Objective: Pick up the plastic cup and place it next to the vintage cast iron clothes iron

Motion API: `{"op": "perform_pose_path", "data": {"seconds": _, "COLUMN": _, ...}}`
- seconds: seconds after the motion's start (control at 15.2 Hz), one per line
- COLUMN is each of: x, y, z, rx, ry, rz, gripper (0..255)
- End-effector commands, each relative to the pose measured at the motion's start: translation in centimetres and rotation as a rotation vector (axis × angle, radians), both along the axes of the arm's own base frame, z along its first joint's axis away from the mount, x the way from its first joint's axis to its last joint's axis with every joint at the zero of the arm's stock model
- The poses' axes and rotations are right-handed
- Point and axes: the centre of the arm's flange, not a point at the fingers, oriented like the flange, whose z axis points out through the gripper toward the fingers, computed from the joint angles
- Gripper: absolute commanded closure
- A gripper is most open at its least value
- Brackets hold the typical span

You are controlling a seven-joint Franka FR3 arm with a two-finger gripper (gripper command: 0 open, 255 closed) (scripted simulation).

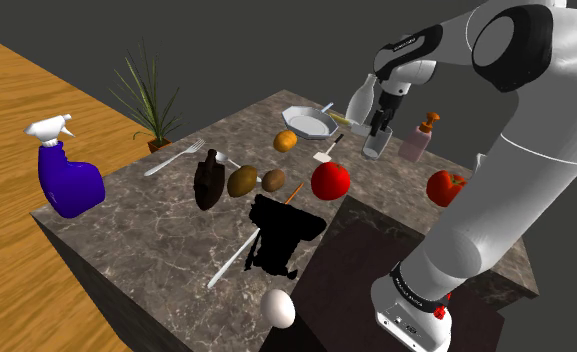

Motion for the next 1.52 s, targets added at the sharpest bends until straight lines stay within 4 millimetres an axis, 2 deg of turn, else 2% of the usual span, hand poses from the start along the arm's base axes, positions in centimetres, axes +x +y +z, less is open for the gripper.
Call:
{"op": "perform_pose_path", "data": {"seconds": 0.0, "x": -0.1, "y": 0.0, "z": -1.1, "rx": 0.0, "ry": 0.0, "rz": 0.0, "gripper": 0}}
{"op": "perform_pose_path", "data": {"seconds": 0.07, "x": -0.2, "y": 0.0, "z": -1.9, "rx": 0.0, "ry": 0.0, "rz": 0.0, "gripper": 0}}
{"op": "perform_pose_path", "data": {"seconds": 0.59, "x": -0.2, "y": 0.0, "z": -1.9, "rx": 0.0, "ry": 0.0, "rz": 0.0, "gripper": 0}}
{"op": "perform_pose_path", "data": {"seconds": 0.66, "x": -0.2, "y": 0.0, "z": -1.9, "rx": 0.0, "ry": 0.0, "rz": 0.0, "gripper": 255}}
{"op": "perform_pose_path", "data": {"seconds": 1.25, "x": -0.2, "y": 0.0, "z": -1.9, "rx": 0.0, "ry": 0.0, "rz": 0.0, "gripper": 255}}
{"op": "perform_pose_path", "data": {"seconds": 1.45, "x": -0.2, "y": 0.0, "z": -0.4, "rx": 0.0, "ry": 0.0, "rz": 0.0, "gripper": 255}}
